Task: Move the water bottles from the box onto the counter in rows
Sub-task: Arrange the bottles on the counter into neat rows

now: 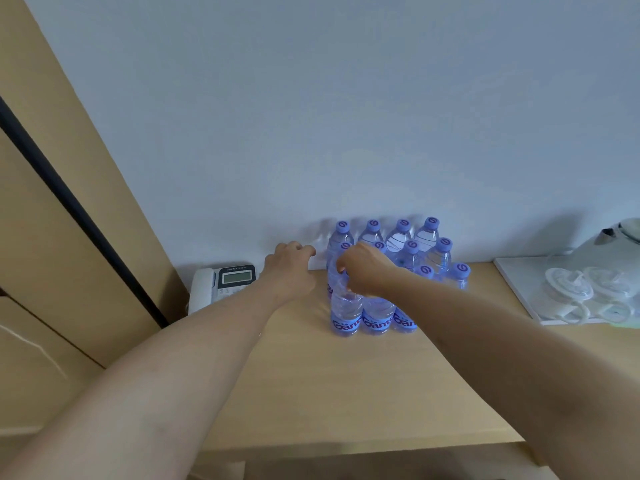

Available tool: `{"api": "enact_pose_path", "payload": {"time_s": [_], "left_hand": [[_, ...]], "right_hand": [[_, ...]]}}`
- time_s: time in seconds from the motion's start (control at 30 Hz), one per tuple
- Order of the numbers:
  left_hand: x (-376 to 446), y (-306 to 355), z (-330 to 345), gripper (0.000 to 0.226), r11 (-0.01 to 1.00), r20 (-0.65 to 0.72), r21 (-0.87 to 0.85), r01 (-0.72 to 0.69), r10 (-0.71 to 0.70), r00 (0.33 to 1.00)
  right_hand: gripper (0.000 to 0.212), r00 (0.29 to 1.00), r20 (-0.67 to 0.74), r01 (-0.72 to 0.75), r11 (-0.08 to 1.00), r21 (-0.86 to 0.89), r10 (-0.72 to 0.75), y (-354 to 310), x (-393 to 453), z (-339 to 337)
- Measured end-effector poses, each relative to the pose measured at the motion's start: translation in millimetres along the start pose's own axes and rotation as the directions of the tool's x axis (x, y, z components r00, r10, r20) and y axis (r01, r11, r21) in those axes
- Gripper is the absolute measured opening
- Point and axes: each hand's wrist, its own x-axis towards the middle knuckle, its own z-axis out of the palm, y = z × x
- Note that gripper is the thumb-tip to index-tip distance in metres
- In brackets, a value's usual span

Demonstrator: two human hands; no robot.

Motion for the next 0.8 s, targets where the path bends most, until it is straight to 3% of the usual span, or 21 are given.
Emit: {"api": "enact_pose_path", "payload": {"time_s": [0.33, 0.53, 0.67, 0.8], "left_hand": [[10, -4, -6, 0.052, 0.998, 0.038, 0.027, -0.057, 0.056, 0.998], [32, -5, -1, 0.056, 0.999, 0.029, -0.003, -0.039, 0.039, 0.999], [44, -10, 0, 0.057, 1.0, 0.043, -0.014, -0.011, 0.012, 0.999], [55, -19, 2, 0.057, 1.0, 0.04, -0.028, 0.014, -0.013, 0.999]], "right_hand": [[0.031, 0.98, -0.071, -0.163, 0.949, 0.268, 0.188, 8, 1, -2], [0.015, 0.97, -0.055, -0.218, 0.942, 0.255, 0.239, 19, 30, -7], [0.037, 0.972, 0.018, -0.23, 0.944, 0.237, 0.232, 16, 49, -6], [0.035, 0.977, 0.051, -0.211, 0.969, 0.129, 0.206, 15, 65, -4]]}}
